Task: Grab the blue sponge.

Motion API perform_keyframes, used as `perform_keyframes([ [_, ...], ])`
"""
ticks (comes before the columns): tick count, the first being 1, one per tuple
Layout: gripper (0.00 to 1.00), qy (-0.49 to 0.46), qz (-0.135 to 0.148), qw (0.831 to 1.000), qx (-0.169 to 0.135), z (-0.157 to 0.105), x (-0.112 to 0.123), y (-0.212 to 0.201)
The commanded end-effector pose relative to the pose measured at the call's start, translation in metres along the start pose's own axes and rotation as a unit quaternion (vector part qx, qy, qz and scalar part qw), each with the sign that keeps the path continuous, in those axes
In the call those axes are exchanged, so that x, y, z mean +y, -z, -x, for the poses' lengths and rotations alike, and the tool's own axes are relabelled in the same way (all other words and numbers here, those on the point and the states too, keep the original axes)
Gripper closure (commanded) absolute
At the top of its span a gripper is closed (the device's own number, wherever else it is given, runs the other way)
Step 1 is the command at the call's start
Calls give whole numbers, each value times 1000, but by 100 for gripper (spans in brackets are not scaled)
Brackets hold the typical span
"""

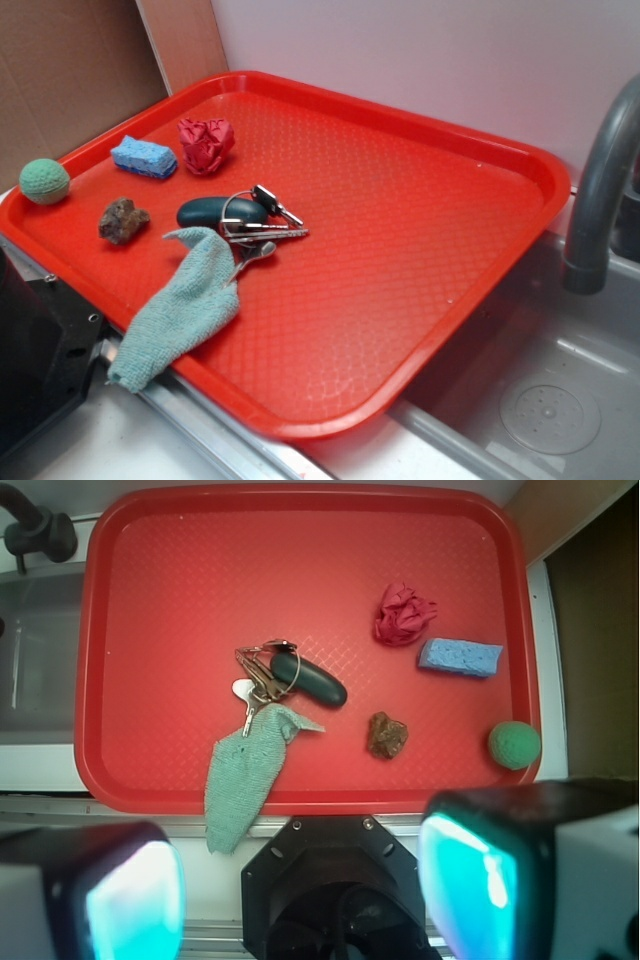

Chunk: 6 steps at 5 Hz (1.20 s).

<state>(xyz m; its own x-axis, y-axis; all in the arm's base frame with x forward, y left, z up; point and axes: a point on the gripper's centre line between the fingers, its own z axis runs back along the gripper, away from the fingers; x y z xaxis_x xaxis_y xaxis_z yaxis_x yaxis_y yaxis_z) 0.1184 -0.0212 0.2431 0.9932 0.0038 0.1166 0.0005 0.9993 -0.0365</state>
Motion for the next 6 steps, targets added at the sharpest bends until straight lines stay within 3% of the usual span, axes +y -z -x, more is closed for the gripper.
perform_keyframes([
  [1, 0, 0, 0, 1000, 0, 0, 0, 0],
  [2, 0, -130, 6, 987, 98, 0, 52, 48],
  [3, 0, -254, 68, 959, 104, -31, 85, 106],
  [4, 0, -371, 0, 927, 62, -59, 107, 123],
  [6, 0, -371, 0, 927, 62, -59, 107, 123],
])
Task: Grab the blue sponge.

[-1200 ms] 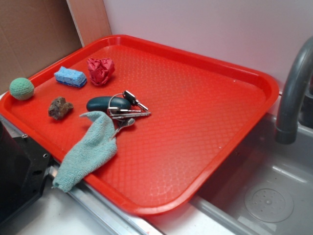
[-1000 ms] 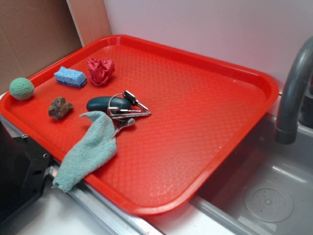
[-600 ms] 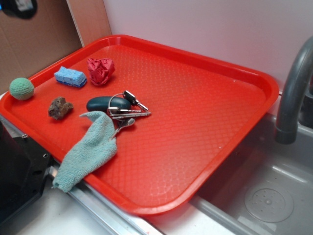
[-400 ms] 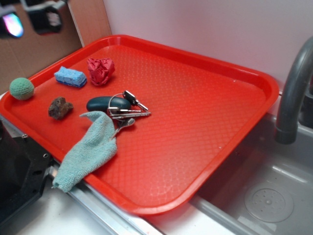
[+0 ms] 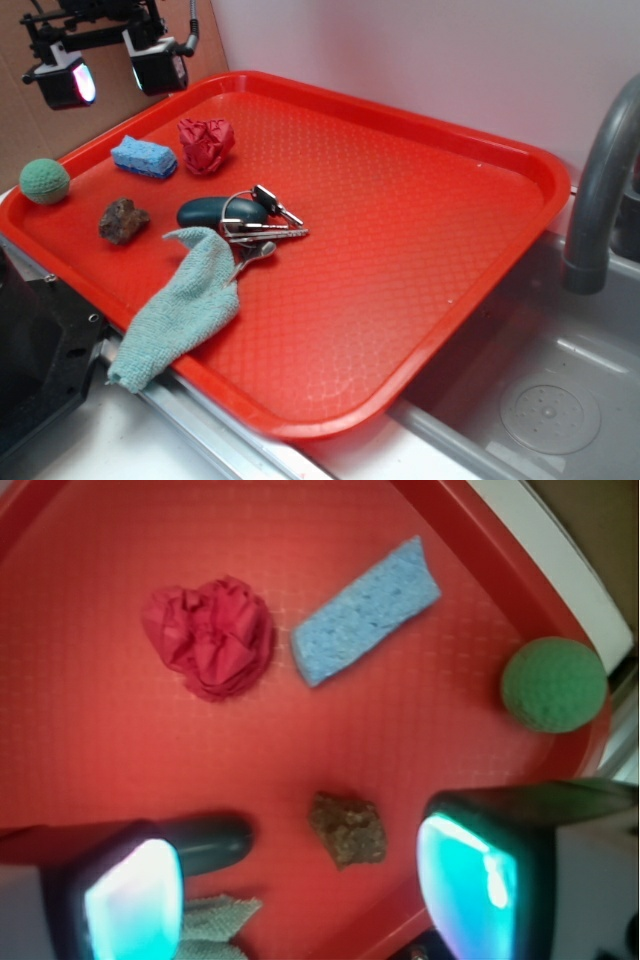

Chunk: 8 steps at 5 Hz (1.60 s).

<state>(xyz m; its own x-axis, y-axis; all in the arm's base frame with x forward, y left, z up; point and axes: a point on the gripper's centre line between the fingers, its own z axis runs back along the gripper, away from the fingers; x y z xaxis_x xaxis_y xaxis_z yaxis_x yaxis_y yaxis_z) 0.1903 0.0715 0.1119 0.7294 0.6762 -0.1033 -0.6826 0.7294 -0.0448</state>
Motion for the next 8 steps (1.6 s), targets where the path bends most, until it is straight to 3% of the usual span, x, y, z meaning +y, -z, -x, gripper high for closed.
perform_keyframes([
  [1, 0, -3, 8, 1000, -24, -6, 6, -13],
  [2, 0, -74, 50, 993, -71, -31, 16, 5],
  [3, 0, -169, 56, 977, -119, -43, 31, 20],
  [4, 0, -238, 43, 957, -158, -46, 34, 36],
  [5, 0, -271, 33, 950, -154, -47, 36, 52],
  [6, 0, -264, 55, 953, -141, -60, 35, 78],
  [7, 9, -261, 36, 959, -107, -76, 25, 107],
  [8, 100, -263, 24, 958, -110, -72, 18, 96],
])
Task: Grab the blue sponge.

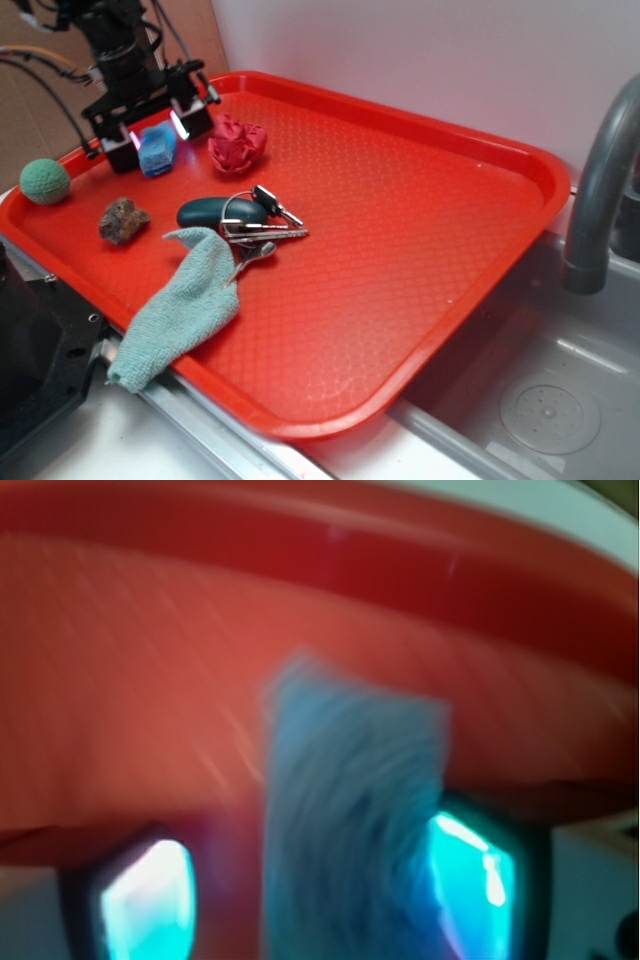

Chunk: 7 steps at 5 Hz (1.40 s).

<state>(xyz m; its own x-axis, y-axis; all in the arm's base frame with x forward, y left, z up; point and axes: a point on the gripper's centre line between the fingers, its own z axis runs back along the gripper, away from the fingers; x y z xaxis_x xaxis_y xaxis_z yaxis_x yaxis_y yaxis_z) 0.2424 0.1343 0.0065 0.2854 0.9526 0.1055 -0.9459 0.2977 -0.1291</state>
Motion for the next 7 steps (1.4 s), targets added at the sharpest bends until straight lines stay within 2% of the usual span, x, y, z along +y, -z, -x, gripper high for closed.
perform_keyframes([
  [1, 100, 54, -30, 998, -3, 17, 1, -43],
  [2, 100, 177, -35, 983, 17, 30, -20, -93],
  [3, 100, 303, -46, 952, -6, 65, -57, -141],
  [4, 100, 419, -31, 907, -11, 99, -93, -190],
  [5, 100, 480, 0, 877, -14, 110, -92, -214],
  [6, 100, 513, 38, 858, -7, 116, -84, -231],
  [7, 100, 513, 64, 856, 19, 118, -67, -225],
])
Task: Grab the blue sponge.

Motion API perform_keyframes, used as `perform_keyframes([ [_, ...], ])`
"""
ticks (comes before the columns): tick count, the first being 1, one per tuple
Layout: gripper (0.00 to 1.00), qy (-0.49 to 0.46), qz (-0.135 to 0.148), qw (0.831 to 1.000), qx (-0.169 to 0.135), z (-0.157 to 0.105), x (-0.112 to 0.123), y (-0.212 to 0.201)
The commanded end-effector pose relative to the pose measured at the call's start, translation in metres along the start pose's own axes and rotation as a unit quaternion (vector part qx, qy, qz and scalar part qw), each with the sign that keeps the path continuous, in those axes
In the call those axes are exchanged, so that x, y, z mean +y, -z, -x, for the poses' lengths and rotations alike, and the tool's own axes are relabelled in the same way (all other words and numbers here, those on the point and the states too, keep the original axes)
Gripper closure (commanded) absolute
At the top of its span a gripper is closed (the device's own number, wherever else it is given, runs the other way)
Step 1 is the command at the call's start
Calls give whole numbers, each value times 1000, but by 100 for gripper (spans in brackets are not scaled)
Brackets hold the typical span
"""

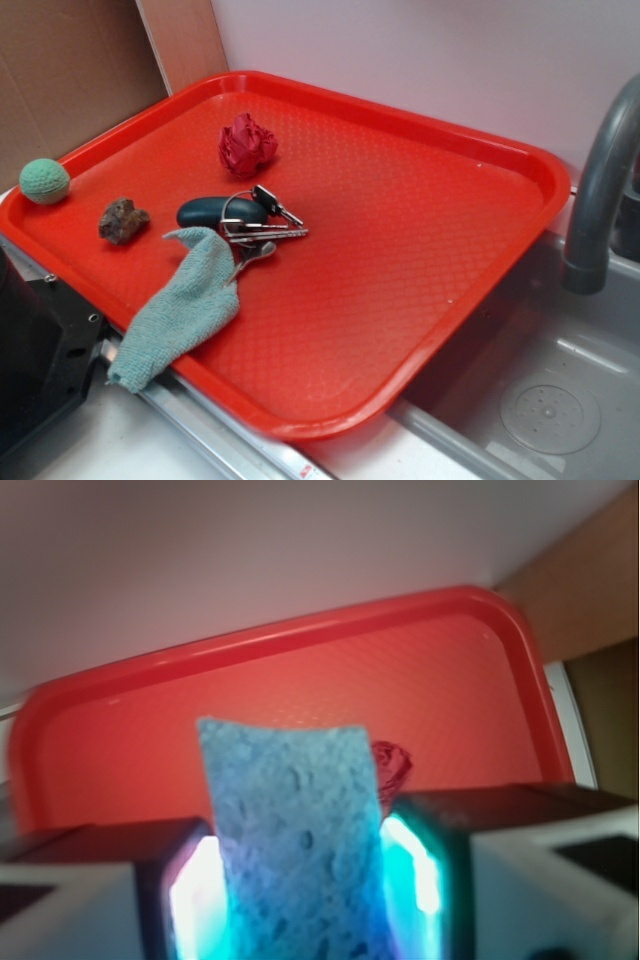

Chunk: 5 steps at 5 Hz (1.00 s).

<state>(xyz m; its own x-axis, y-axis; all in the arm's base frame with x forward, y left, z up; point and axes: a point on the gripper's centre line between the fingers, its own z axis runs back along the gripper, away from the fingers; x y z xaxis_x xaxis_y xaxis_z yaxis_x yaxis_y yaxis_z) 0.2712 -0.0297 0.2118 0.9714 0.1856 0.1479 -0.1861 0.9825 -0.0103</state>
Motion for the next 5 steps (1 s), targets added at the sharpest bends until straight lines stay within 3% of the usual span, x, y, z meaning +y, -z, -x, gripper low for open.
perform_keyframes([
  [1, 100, 35, 84, 995, -47, 37, 23, -7],
  [2, 100, 50, 107, 992, -46, 40, 23, 12],
  [5, 100, 37, 90, 995, -34, 37, 24, 9],
])
